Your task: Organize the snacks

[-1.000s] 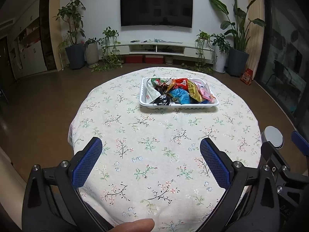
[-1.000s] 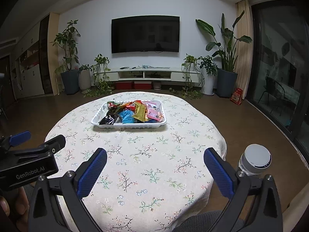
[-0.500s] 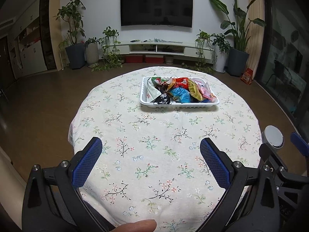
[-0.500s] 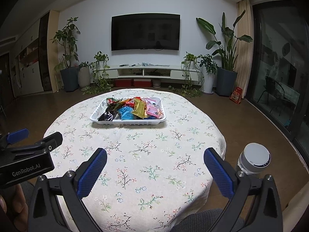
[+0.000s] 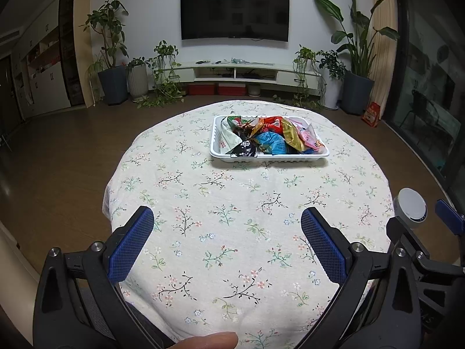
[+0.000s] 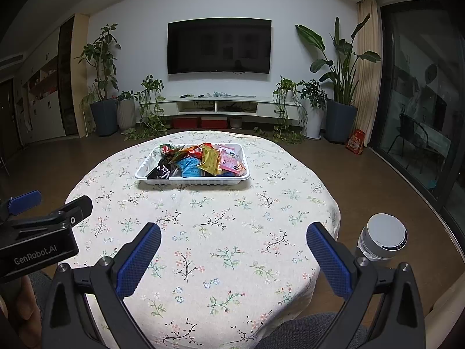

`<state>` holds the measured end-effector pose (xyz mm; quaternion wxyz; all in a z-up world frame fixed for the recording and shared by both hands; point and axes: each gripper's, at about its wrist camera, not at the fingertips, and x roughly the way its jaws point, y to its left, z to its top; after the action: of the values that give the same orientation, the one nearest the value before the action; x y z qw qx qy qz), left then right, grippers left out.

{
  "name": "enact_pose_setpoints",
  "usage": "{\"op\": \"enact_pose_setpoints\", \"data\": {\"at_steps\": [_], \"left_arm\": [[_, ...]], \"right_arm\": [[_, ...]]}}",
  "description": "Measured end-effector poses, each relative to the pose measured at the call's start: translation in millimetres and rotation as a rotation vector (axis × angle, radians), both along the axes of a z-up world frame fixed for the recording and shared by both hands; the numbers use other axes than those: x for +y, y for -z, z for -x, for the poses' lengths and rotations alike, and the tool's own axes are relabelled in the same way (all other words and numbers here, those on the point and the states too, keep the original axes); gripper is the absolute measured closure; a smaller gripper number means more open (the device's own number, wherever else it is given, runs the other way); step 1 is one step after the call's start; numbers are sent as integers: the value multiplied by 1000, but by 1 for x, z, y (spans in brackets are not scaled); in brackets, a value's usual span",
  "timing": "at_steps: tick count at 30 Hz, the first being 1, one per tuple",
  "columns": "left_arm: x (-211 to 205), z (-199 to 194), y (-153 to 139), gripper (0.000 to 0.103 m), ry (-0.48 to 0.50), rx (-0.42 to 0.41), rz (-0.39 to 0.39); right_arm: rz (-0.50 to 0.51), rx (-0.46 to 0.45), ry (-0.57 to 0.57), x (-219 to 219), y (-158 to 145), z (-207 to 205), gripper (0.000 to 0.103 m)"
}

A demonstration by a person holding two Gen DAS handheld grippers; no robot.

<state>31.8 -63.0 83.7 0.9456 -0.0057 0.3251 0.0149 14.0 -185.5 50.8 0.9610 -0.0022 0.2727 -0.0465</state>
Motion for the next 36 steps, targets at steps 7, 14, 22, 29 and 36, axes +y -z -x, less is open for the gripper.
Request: {"op": "enact_pose_setpoints", "data": {"at_steps": [7, 14, 22, 29, 36], "left_arm": [[0, 0, 0, 0, -2, 1, -2], [0, 1, 1, 0, -1, 1, -2], [1, 0, 2, 0, -3, 2, -3], [1, 0, 4, 0, -2, 3, -6], [1, 1, 4, 0, -1, 3, -6]], "right_arm": [[-1, 6, -4, -1, 6, 2, 1], [-1, 10, -4, 0, 7, 2, 1], [-1, 11, -5, 0, 6, 2, 1], [0, 15, -7, -1, 11, 4, 1], [0, 18, -8, 0, 12, 4, 1]]}}
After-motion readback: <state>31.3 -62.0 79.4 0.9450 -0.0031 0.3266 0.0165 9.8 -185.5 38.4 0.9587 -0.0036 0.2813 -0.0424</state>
